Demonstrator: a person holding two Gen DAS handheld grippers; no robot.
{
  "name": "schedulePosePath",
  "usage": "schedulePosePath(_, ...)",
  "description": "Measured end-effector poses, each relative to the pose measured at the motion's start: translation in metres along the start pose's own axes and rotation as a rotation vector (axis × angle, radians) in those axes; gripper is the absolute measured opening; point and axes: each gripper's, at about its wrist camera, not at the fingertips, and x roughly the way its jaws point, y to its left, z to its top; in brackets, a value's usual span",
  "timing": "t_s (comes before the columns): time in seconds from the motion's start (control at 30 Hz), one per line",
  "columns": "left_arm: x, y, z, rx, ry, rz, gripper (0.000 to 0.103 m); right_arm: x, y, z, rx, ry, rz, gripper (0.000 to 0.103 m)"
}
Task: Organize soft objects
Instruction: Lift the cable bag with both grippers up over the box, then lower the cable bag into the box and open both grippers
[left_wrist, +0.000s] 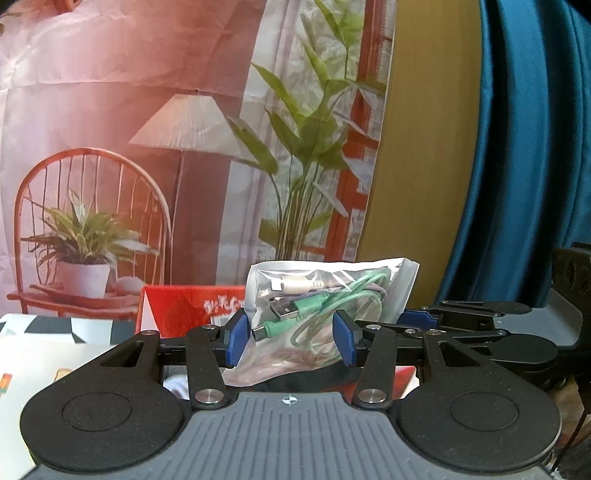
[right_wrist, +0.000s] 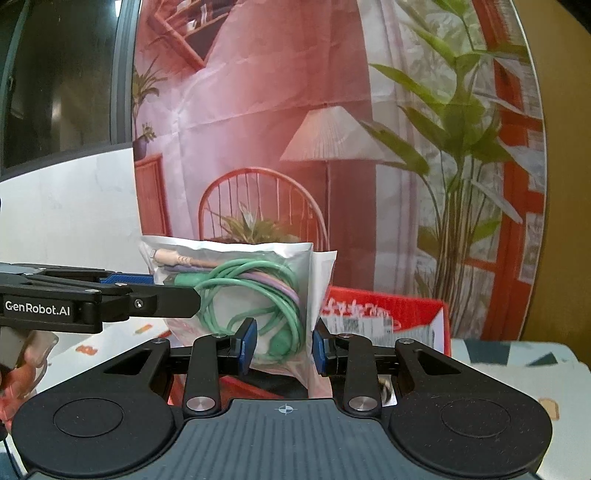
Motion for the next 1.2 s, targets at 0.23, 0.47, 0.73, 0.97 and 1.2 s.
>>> schedulePosePath(0.23,0.035,0.018,0.004,-0.055,0.096,0.021,0.052,0.034,-0.014,0.017,-0.009,0.056,-0.002,0.029)
schedulePosePath(0.47,0.073,0.034,-0.011,-0.115,0.215,0.03,0.052,0.074,-0.035,-0.001,0.11,0.2,-0.006,0.029)
schedulePosePath(0.73,0.108,0.039,-0.021,-0.107,0.297,0.059,0.052,0.101,-0.052,-0.019,0.207,0.29,-0.027,0.029)
schedulePosePath(0.97,0.108,0.043,-0.02,-0.093,0.285,0.127,0.075,0.115,-0.06,-0.026,0.23,0.346,-0.083,0.03)
schedulePosePath(1.2,0.09,0.037,-0.009,-0.062,0.241,0.192,0.1,0.102,-0.054,-0.019,0.176,0.305,-0.126,0.054)
